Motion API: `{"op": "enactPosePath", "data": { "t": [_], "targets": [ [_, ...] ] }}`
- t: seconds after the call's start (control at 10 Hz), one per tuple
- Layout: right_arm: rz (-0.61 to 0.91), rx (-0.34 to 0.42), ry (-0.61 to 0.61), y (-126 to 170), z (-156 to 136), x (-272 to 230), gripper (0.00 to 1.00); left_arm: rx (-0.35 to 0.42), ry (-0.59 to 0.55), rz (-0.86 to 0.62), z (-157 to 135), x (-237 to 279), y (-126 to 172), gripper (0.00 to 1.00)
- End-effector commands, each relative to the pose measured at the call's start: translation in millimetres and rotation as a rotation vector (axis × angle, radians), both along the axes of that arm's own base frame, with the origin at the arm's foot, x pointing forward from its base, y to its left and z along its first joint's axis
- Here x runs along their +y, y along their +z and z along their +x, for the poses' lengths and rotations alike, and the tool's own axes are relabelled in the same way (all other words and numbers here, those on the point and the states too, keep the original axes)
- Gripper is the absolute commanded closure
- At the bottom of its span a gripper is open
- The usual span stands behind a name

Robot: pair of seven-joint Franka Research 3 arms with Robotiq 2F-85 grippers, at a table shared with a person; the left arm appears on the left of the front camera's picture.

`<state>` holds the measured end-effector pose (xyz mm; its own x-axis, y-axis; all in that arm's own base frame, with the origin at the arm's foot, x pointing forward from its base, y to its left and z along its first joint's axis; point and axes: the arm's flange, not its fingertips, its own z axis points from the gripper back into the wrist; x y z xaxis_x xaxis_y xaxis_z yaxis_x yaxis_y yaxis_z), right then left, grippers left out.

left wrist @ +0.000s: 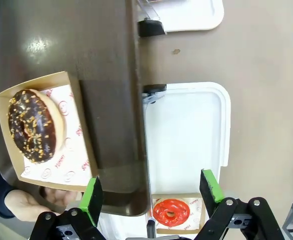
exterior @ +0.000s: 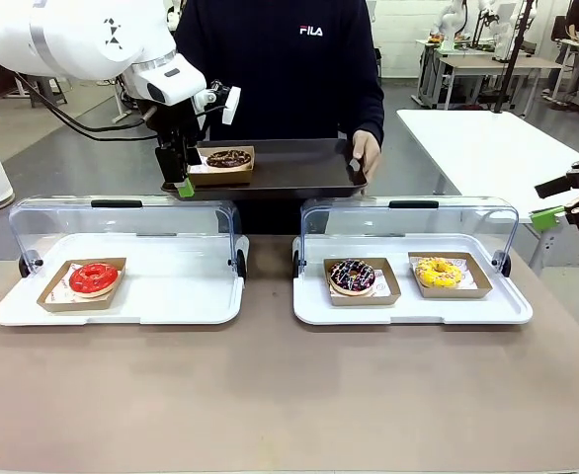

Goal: Provide the desired donut to the person.
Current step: Place the picked Paper togo box onto the Handle tray extended by the person, then pick up and lift the Paper togo box containing the Donut pointed at by the person.

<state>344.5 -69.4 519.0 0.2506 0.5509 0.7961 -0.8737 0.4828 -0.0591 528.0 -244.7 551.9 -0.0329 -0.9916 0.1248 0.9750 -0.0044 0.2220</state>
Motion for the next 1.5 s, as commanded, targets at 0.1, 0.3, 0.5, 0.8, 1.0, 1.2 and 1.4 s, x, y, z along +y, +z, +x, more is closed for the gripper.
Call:
{"op": "enactPosePath", "data": {
  "t": [0.1,0.3,0.5,0.8,1.0,1.2,1.4],
  "targets": [
    [0.025,-0.019,0.013,-1.2,1.9,0.0,0.0,-0.02,0.01,0.01,1.6,0.9,-1.0,0.0],
    [0.025,-0.019,0.013,-1.2,1.9,0.0,0.0,-0.02,0.01,0.01,1.6,0.9,-1.0,0.0],
    [0.025,-0.019,0.013,-1.2,1.9,0.0,0.0,-0.02,0.01,0.01,1.6,0.9,-1.0,0.0],
    [0.025,-0.019,0.013,-1.2,1.9,0.0,0.0,-0.02,0.01,0.01,1.6,0.9,-1.0,0.0],
    [0.025,-0.019,0.013,-1.2,1.9,0.0,0.0,-0.02,0.01,0.01,1.6,0.9,-1.0,0.0],
    [0.025,-0.019,0.013,-1.2,1.9,0.0,0.0,-0.02,0.01,0.01,1.6,0.9,-1.0,0.0],
    [0.025,-0.019,0.013,-1.2,1.9,0.0,0.0,-0.02,0.01,0.01,1.6,0.9,-1.0,0.0]
  ]
}}
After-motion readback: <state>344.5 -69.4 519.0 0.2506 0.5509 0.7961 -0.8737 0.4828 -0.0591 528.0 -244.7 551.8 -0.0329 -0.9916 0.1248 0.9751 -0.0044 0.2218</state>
